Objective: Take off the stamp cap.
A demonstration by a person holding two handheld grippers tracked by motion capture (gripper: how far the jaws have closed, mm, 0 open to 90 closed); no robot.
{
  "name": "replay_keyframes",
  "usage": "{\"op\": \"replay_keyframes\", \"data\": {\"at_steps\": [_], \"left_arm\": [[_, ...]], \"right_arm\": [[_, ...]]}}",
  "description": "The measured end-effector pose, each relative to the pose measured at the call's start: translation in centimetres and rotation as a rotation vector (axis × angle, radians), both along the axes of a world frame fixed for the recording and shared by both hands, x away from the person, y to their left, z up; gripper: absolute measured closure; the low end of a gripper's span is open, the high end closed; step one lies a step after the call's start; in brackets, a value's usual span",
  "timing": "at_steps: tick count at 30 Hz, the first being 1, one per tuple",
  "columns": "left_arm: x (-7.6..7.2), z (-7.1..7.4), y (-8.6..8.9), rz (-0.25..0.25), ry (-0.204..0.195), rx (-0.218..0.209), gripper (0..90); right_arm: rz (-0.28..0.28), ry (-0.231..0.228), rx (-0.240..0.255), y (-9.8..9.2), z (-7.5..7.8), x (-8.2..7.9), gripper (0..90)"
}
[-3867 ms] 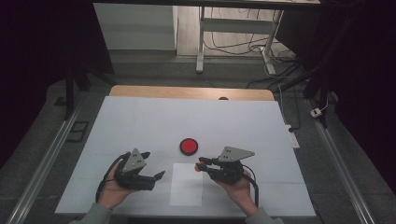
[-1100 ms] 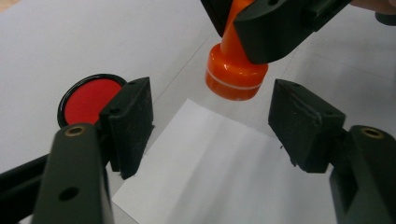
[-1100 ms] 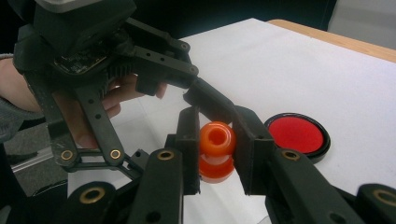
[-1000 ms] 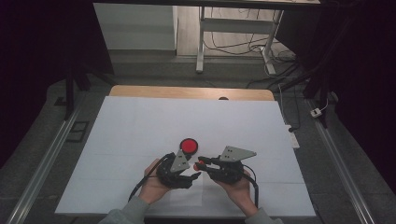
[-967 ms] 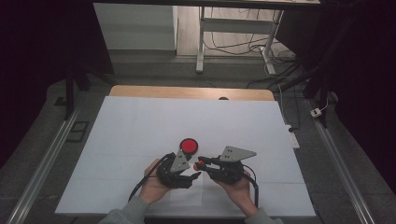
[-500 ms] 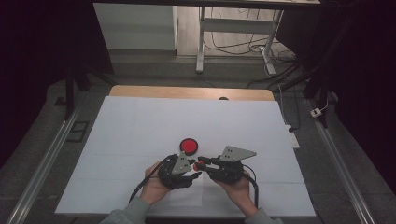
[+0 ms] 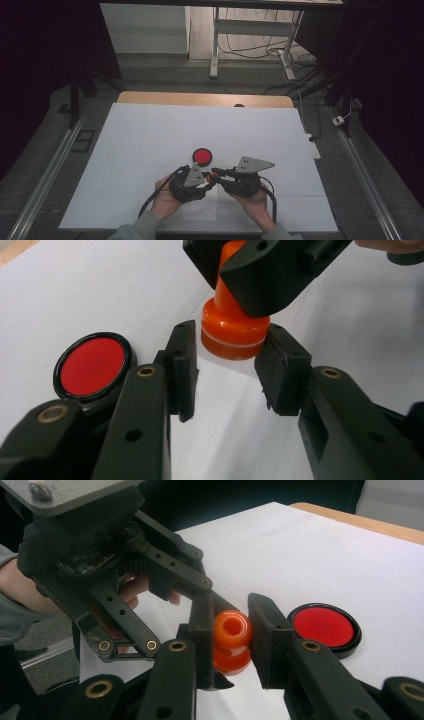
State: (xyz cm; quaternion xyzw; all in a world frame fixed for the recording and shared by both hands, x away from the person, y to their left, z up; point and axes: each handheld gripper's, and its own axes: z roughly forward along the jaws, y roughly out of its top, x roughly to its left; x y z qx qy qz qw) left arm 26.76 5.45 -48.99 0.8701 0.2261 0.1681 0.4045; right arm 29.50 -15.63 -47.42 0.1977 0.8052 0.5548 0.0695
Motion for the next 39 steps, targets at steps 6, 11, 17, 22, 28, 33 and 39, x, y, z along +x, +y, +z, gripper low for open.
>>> {"op": "replay_keyframes", "data": {"at_steps": [6,11,17,22,28,33,39], "left_arm": [[-0.01,-0.05,-0.07,0.000,-0.002,0.002,61.6],[-0.03,-0.09,-0.14,-0.003,-0.003,0.004,63.0],[-0.10,-0.08,-0.15,-0.008,-0.009,0.008,64.1],[-0.20,-0.13,-0.21,-0.006,-0.024,0.021,64.7],[-0.21,-0.20,-0.23,-0.004,-0.023,0.028,64.9],[-0.22,-0.34,-0.29,-0.001,-0.021,0.036,65.0],[-0.24,-0.52,-0.29,0.001,-0.023,0.037,65.1]], "right_arm": [[0.000,0.001,0.005,-0.01,0.00,-0.01,72.2],[-0.001,0.004,0.008,0.01,-0.04,0.00,72.2],[0.001,0.000,0.008,0.04,-0.03,-0.06,72.2],[0.000,0.002,0.005,0.06,-0.08,-0.05,72.3],[0.001,0.007,0.002,0.11,-0.14,0.00,72.4],[-0.005,0.003,-0.011,0.27,-0.19,-0.11,72.5],[-0.010,-0.002,-0.022,0.38,-0.27,-0.16,72.6]]}}
